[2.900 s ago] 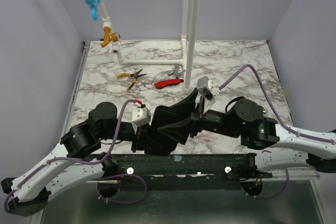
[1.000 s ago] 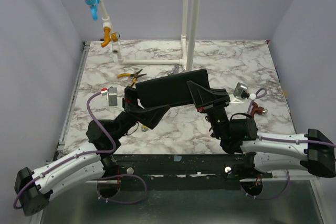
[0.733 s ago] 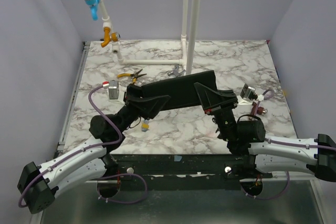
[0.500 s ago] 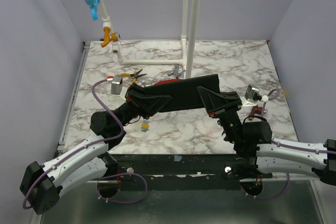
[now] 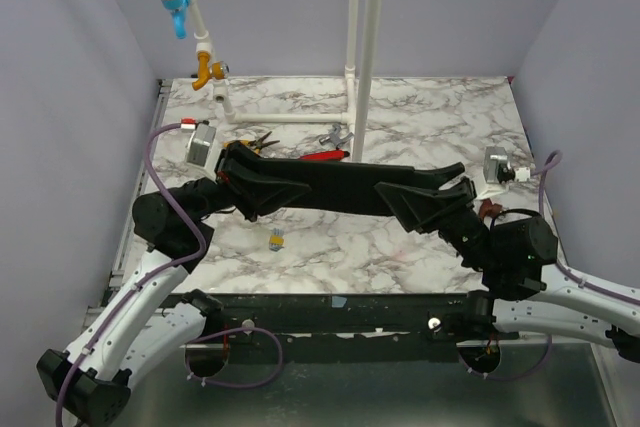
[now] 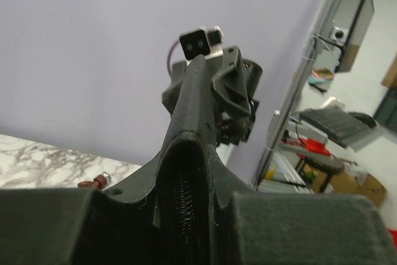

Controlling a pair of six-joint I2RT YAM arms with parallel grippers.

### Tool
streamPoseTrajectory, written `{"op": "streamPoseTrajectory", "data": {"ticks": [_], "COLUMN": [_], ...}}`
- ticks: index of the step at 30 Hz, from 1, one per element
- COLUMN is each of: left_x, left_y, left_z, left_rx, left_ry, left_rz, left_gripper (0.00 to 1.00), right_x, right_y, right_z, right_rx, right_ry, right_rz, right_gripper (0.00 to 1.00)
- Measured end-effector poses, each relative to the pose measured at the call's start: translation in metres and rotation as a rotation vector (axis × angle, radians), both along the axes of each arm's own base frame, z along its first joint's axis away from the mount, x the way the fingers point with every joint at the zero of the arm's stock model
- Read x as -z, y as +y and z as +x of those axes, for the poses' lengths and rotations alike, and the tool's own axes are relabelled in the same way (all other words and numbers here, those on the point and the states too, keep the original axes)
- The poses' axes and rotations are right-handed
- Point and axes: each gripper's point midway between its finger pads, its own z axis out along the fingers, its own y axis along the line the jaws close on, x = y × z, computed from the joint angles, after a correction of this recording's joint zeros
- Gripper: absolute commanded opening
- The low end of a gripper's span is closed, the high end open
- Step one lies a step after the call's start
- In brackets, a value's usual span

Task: Sort the hair-cutting tools
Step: Zip the hairdressing tool bag.

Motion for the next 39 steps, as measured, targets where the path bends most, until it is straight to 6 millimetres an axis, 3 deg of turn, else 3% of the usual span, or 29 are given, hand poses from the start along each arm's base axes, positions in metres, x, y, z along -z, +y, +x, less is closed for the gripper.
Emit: {"op": "streamPoseTrajectory", "data": {"ticks": [4, 7, 10, 11, 12, 13, 16, 18, 21, 23, 25, 27, 31, 34, 39], "left_x": [0.001, -0.001, -0.005, -0.009, -0.014, -0.017, -0.018, -0.011, 0.022, 0.049, 0.064, 0.068, 0.052, 0.041, 0.043], "left_y": [-0.006, -0.010, -0.009, -0.008, -0.007, -0.006, -0.004, -0.002, 0.001, 0.004, 0.005, 0.008, 0.017, 0.022, 0.030], "left_z": [-0.010, -0.010, -0.012, -0.014, -0.016, -0.017, -0.021, -0.021, -0.016, -0.013, -0.008, -0.001, 0.008, 0.011, 0.015], "left_rx": [0.113, 0.173, 0.204, 0.207, 0.206, 0.205, 0.199, 0.179, 0.125, 0.090, 0.059, 0.021, -0.056, -0.096, -0.177], "left_ry": [-0.012, 0.000, 0.015, 0.013, 0.000, -0.007, -0.025, -0.015, 0.055, 0.106, 0.142, 0.157, 0.132, 0.108, 0.122], "left_rz": [0.068, 0.100, 0.108, 0.104, 0.097, 0.094, 0.101, 0.101, 0.095, 0.089, 0.080, 0.049, -0.031, -0.082, -0.078], "left_gripper": [0.00, 0.00, 0.00, 0.01, 0.22, 0.51, 0.97, 0.99, 0.99, 0.98, 0.99, 0.98, 0.98, 0.98, 0.98], "right_x": [-0.006, 0.000, -0.007, -0.015, -0.014, -0.017, -0.018, -0.009, 0.031, 0.058, 0.071, 0.073, 0.067, 0.063, 0.058], "right_y": [0.012, 0.020, 0.027, 0.028, 0.030, 0.032, 0.032, 0.030, 0.029, 0.036, 0.049, 0.060, 0.071, 0.075, 0.072], "right_z": [-0.009, -0.016, -0.026, -0.030, -0.030, -0.031, -0.034, -0.036, -0.028, -0.017, -0.008, -0.002, 0.004, 0.006, 0.005], "right_rx": [-0.059, -0.100, -0.153, -0.174, -0.177, -0.185, -0.195, -0.195, -0.155, -0.116, -0.094, -0.083, -0.069, -0.063, -0.054], "right_ry": [-0.024, -0.036, -0.060, -0.074, -0.071, -0.081, -0.102, -0.115, -0.105, -0.078, -0.068, -0.073, -0.095, -0.107, -0.118], "right_rz": [-0.078, -0.163, -0.231, -0.246, -0.253, -0.257, -0.250, -0.215, -0.165, -0.170, -0.171, -0.153, -0.088, -0.048, -0.031], "right_gripper": [0.57, 0.35, 0.02, 0.01, 0.01, 0.01, 0.01, 0.01, 0.01, 0.01, 0.01, 0.01, 0.01, 0.01, 0.01]}}
